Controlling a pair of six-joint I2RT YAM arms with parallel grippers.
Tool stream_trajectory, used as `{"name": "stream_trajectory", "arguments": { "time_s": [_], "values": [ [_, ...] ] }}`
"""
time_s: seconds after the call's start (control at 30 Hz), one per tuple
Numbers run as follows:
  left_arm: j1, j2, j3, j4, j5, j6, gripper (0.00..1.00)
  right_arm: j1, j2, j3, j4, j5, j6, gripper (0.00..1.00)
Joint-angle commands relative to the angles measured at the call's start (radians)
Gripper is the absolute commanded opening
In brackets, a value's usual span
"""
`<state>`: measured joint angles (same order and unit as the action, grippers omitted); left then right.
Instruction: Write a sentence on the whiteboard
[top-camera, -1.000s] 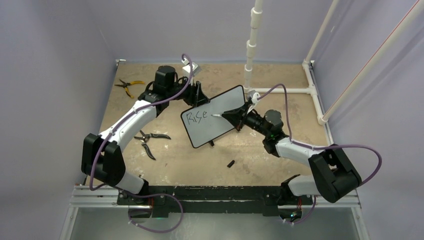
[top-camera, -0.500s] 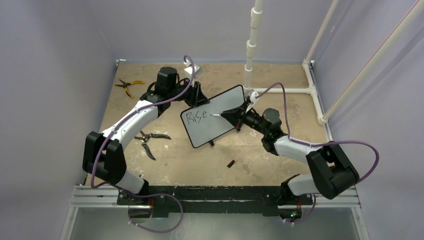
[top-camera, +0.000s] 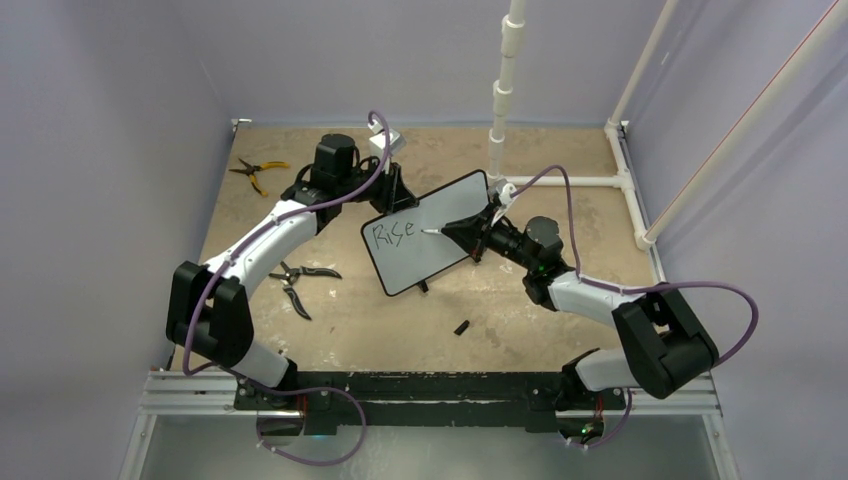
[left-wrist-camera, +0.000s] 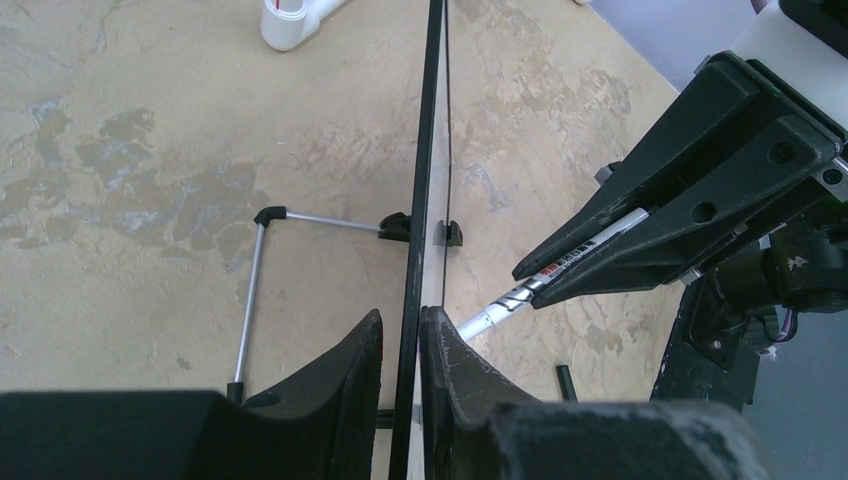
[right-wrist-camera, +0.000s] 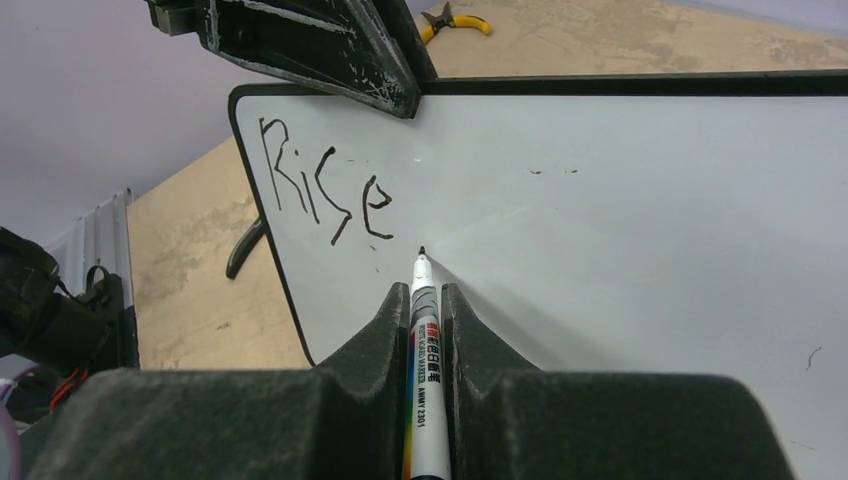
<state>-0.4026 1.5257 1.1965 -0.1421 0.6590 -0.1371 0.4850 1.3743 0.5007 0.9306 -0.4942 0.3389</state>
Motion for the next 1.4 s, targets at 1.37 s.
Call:
{"name": "stream_trajectory", "arguments": {
  "time_s": [1.37],
  "values": [
    [-0.033,0.037,0.034,0.027,0.032,0.057,0.0,-0.016,-0.085,-0.006,0.042,0.12,0.032,0.0]
  ]
}}
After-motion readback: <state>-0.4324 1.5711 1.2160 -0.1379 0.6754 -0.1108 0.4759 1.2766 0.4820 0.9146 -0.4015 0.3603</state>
